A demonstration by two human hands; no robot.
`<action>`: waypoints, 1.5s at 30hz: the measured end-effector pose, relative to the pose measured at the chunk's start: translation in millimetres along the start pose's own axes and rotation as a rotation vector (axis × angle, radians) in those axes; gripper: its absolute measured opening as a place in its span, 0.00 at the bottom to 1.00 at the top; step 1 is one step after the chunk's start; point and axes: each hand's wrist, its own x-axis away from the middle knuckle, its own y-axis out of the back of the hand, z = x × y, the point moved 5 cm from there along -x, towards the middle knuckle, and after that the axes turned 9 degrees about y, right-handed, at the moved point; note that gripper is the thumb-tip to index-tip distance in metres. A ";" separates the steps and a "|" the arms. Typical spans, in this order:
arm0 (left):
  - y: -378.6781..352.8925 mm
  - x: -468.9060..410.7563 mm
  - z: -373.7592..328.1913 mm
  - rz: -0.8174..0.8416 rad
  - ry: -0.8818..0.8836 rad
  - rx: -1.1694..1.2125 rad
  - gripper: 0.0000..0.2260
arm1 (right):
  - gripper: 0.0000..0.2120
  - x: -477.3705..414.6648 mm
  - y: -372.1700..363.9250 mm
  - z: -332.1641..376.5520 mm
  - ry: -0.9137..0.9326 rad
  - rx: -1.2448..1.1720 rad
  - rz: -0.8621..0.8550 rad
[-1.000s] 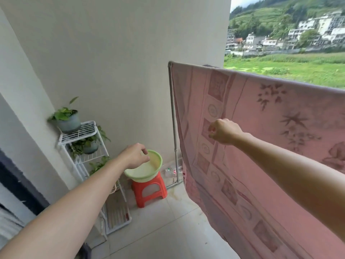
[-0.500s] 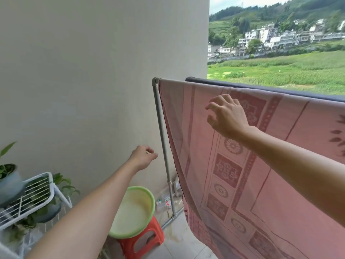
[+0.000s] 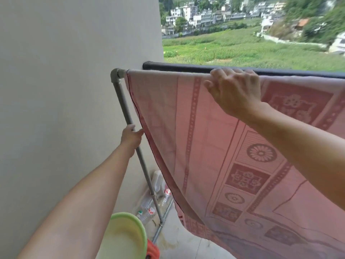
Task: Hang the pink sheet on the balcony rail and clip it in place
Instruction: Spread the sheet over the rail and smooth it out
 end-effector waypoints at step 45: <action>102.8 61.9 102.3 0.347 -0.010 -0.190 0.22 | 0.24 -21.7 41.6 88.0 -0.323 -0.001 0.395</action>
